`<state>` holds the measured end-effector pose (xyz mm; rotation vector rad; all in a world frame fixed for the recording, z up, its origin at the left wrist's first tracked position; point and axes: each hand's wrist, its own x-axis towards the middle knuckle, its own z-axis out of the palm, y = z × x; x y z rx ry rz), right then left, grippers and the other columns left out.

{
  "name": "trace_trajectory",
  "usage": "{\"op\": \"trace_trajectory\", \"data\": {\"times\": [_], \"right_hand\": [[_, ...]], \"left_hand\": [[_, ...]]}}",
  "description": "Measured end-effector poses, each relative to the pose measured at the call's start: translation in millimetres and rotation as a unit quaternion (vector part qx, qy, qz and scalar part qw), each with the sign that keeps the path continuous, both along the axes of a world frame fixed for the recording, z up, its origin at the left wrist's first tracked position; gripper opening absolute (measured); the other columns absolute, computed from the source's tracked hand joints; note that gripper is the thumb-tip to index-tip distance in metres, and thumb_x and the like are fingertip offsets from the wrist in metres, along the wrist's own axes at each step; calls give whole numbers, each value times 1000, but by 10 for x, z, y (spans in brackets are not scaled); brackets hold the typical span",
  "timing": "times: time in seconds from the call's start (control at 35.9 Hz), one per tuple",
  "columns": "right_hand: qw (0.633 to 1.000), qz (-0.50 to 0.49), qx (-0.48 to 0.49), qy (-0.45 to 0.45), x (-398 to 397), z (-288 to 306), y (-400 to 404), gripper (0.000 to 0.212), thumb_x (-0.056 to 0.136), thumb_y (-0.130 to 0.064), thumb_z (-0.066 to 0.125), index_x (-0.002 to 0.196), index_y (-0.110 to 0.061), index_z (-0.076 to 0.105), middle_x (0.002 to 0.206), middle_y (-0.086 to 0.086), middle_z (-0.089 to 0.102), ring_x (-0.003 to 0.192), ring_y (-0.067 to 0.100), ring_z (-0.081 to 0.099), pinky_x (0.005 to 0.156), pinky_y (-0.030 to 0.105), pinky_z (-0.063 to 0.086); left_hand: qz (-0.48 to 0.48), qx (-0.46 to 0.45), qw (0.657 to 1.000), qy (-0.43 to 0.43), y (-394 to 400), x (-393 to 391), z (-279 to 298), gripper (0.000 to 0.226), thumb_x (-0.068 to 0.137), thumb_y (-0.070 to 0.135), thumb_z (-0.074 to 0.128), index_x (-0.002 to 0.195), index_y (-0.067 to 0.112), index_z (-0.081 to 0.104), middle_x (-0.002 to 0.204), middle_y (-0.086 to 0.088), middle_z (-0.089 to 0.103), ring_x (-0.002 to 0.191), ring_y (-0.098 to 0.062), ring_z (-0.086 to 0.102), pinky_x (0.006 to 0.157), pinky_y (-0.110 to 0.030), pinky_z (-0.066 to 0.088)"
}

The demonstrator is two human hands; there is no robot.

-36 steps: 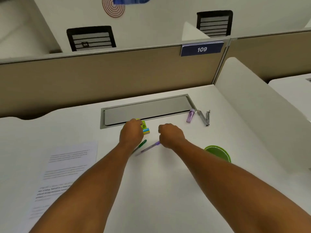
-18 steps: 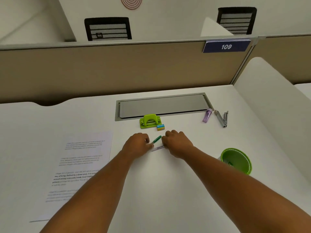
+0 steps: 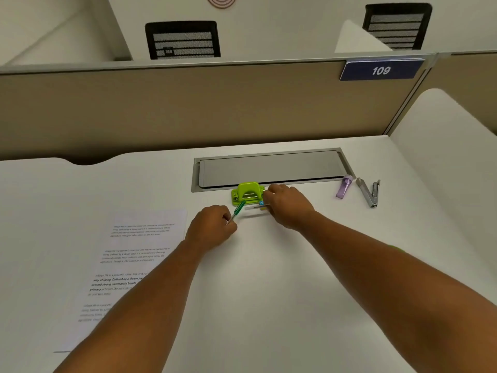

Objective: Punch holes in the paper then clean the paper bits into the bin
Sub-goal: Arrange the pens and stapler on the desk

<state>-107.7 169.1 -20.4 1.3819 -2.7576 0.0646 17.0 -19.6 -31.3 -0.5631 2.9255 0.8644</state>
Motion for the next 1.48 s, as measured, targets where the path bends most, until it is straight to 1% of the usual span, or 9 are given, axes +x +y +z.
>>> {"op": "trace_trajectory", "data": {"times": [0.17,0.31,0.72,0.89,1.0,1.09,1.31,1.39,1.48], "right_hand": [[1000,-23,-5,-9,36,-106,-38,16,90,-18,54,103,-10,57,99,12,61,91,33,56,65,35,32],[994,-86,-12,-66,61,-156,-2,24,92,-23,53,113,-10,57,104,11,58,93,32,56,65,35,40],[926,-316,-4,-207,-315,269,677,31,88,-34,65,98,-5,67,84,7,66,79,20,61,64,28,44],[885,-421,-62,-191,-638,440,1231,25,82,-31,72,89,-7,65,78,5,61,76,20,61,62,27,44],[852,-473,-96,-203,-774,366,1467,19,83,-23,70,82,-9,57,76,4,59,72,19,61,49,20,37],[837,-496,-118,-199,-873,218,1533,16,83,-20,70,87,-6,63,80,5,62,73,18,60,57,23,43],[844,-496,-106,-175,-1039,34,1640,9,89,-14,62,95,-8,61,82,6,59,72,19,56,57,22,39],[847,-493,-99,-171,-1065,7,1670,17,89,-10,57,104,-4,63,101,13,67,93,26,64,68,27,44],[852,-489,-96,-157,-1078,-22,1698,16,89,-6,54,101,-3,63,103,14,66,97,29,64,69,26,43]], "left_hand": [[19,12,999,39,-115,-8,8,8,83,25,67,88,19,69,80,2,65,73,-16,59,64,-28,46],[12,21,997,74,-78,-66,36,10,83,24,67,91,18,71,81,3,67,75,-16,61,70,-32,51],[6,79,988,133,752,-788,228,11,87,25,65,92,17,72,78,5,68,74,-17,64,69,-32,56],[-7,98,988,116,1217,-1128,228,12,87,22,64,91,14,73,82,-4,72,71,-22,66,68,-33,58],[-12,105,991,83,1546,-1368,167,12,87,23,65,88,13,73,84,-4,71,74,-21,64,68,-29,53],[-16,97,994,49,1772,-1542,104,12,88,24,67,87,14,73,85,-4,71,76,-21,65,72,-31,56],[6,54,999,-7,2103,-1896,-104,14,91,24,66,93,11,70,84,-4,67,77,-22,65,66,-28,49],[13,47,999,-14,2152,-1963,-152,12,90,22,66,94,11,70,87,-6,68,79,-23,65,67,-29,50],[17,50,999,-13,2196,-1998,-173,15,91,25,68,96,11,69,88,-6,68,78,-22,63,68,-28,49]]}}
